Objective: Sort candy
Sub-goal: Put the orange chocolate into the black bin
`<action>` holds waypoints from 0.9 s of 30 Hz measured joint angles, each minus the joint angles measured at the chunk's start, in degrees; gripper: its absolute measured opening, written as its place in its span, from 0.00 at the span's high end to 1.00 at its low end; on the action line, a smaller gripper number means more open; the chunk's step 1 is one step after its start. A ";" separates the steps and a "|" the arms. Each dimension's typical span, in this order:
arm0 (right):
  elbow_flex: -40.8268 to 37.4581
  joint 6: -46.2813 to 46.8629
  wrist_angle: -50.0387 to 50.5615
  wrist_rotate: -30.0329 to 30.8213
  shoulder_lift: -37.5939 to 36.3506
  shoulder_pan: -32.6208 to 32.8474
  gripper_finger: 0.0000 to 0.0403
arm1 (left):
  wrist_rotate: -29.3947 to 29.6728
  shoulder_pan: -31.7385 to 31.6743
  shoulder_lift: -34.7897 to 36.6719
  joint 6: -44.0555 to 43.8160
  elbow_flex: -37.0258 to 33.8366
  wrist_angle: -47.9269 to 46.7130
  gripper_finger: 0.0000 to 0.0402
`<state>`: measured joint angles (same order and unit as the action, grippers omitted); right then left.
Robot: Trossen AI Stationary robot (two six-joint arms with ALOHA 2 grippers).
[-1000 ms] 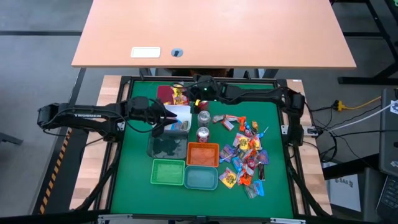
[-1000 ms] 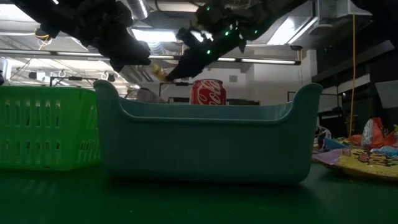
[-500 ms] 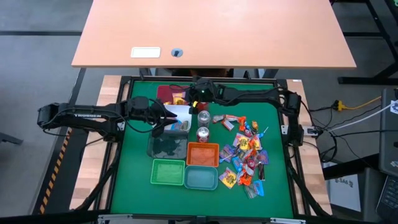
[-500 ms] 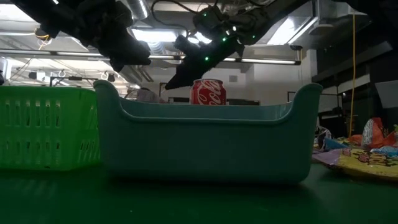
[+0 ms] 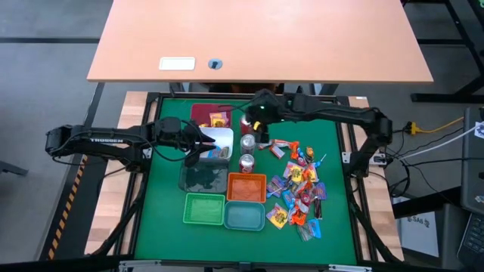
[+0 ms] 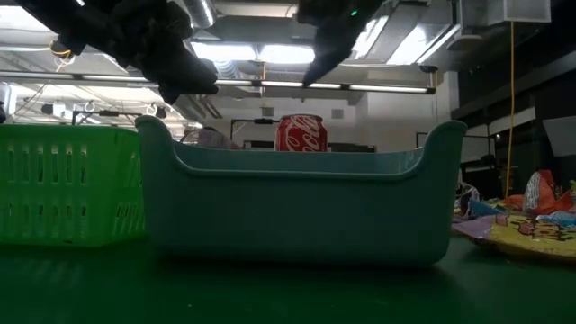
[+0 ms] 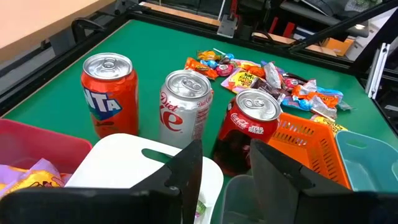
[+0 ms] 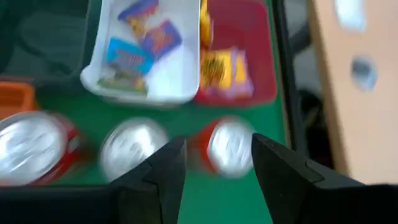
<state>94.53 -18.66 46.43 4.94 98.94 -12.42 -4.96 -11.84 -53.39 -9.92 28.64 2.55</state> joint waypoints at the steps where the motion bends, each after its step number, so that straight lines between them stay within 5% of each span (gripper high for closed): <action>1: 0.08 2.54 3.12 0.00 -0.96 0.16 0.55 | -0.01 -0.02 0.00 0.00 0.00 -0.02 0.69; 9: -5.78 17.76 17.72 0.27 -9.47 1.00 0.55 | 0.01 -0.02 0.00 0.01 0.00 -0.01 0.69; 20: -36.99 35.13 0.08 -2.68 -18.07 3.74 0.55 | 0.01 0.00 -0.02 0.01 0.00 0.01 0.69; 27: -46.45 37.02 -11.68 -5.66 -16.49 3.82 0.55 | 0.01 0.00 -0.02 0.01 0.00 -0.11 0.69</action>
<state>48.08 18.36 34.75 -0.72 82.45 -8.60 -4.95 -11.84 -53.41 -9.91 28.64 2.44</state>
